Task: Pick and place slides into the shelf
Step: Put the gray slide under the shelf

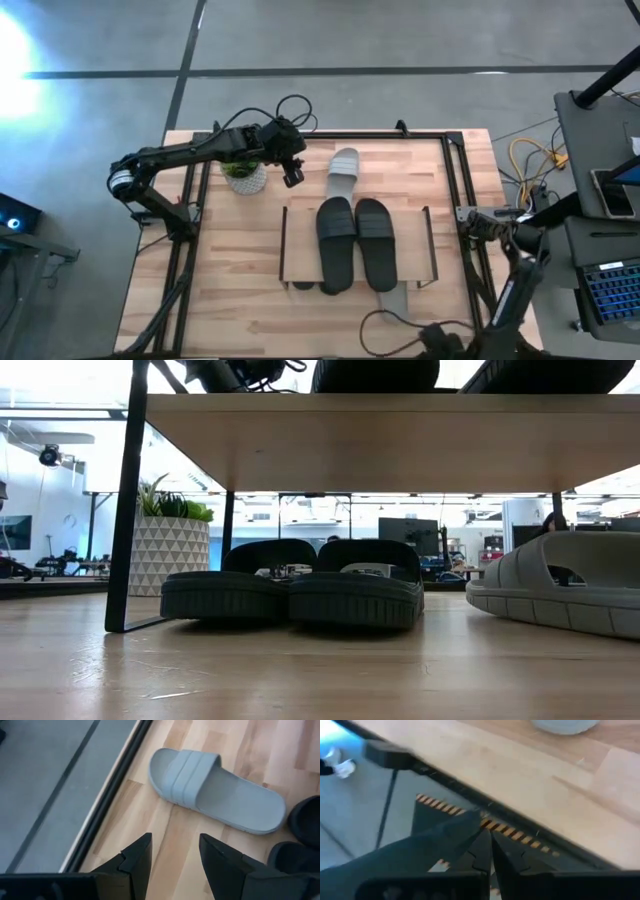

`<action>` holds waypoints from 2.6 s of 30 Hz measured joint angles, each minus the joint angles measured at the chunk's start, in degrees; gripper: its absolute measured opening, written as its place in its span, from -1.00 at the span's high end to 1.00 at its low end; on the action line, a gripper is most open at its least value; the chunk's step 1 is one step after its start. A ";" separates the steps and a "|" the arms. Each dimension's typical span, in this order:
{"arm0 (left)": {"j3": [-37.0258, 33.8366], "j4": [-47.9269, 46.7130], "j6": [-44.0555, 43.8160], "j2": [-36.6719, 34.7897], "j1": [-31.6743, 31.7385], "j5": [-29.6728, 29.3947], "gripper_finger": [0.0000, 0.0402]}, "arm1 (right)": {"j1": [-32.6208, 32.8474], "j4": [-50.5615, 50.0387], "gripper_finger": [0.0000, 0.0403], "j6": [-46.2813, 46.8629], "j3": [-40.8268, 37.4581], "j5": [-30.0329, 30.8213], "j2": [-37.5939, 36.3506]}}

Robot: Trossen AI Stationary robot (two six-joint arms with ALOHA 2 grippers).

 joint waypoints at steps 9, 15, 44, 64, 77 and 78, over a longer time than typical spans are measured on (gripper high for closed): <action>0.15 -1.95 -9.98 -0.58 -2.15 9.57 0.25 | -1.87 -20.71 0.96 0.02 -0.42 17.24 -11.89; 0.17 -5.92 -11.71 -1.10 -2.81 9.01 0.25 | -3.37 -29.50 0.96 -3.51 -0.48 10.83 -16.40; 3.26 0.62 10.61 0.06 14.03 32.57 0.25 | -72.04 -19.40 0.13 -94.11 -6.68 3.67 -39.03; -0.29 0.21 25.74 1.18 16.76 6.75 0.25 | -86.05 -0.66 -0.19 -138.58 -4.04 -12.26 -13.03; -7.32 3.30 25.68 1.05 16.74 5.74 0.25 | -85.46 2.28 -0.19 -142.94 -4.07 -15.45 -6.75; -7.39 3.25 25.68 1.05 16.74 5.73 0.25 | -85.54 2.27 -0.19 -142.86 -4.11 -15.56 -6.30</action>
